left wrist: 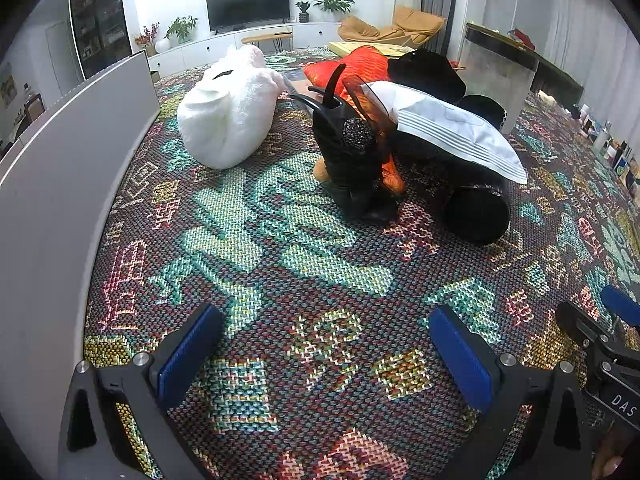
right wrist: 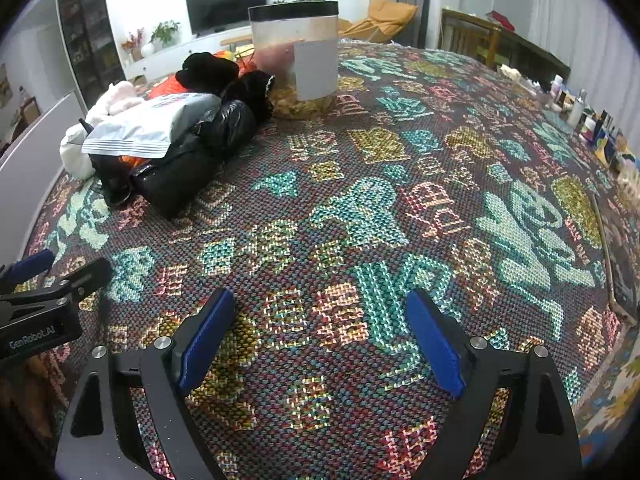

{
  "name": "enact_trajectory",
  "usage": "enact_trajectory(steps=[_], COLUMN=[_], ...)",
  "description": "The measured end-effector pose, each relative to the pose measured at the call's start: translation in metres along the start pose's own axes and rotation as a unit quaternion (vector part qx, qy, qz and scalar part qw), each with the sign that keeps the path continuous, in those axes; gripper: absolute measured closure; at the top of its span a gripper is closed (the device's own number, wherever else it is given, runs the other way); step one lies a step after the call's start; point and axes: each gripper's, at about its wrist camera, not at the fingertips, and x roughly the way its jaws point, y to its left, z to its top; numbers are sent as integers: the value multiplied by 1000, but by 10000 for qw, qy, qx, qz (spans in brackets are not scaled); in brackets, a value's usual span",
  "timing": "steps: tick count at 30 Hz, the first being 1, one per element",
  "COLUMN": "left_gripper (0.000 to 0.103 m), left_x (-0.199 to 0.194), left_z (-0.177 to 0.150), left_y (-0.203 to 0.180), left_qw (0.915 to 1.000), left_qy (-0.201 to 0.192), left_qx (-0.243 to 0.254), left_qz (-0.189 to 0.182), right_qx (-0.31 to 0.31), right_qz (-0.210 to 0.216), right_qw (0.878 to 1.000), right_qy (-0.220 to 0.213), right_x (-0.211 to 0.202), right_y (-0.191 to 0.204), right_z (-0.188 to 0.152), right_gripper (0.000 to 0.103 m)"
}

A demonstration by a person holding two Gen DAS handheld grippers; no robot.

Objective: Organize soft objects
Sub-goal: 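Move both tools back over the table toward the black items, then grasp black plastic-bag roll with right tool and set it beside clear jar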

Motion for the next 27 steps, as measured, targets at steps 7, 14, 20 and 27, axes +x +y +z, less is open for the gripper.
enact_trajectory(steps=[7,14,20,27], left_gripper=[0,0,0,0], left_x=[0,0,0,0], left_z=[0,0,1,0], left_y=[0,0,0,0], left_qw=[10000,10000,10000,10000], left_qy=[0,1,1,1], left_qx=[-2,-3,1,0], left_qz=[-2,-1,5,3], right_qx=[1,15,1505,2054], right_qz=[3,18,1293,2031], right_qw=[10000,10000,9799,9553], right_qy=[-3,-11,-184,622], right_x=[0,-1,0,55], right_y=[0,-1,-51,-30], right_z=[0,0,17,103], right_gripper=[13,13,13,15])
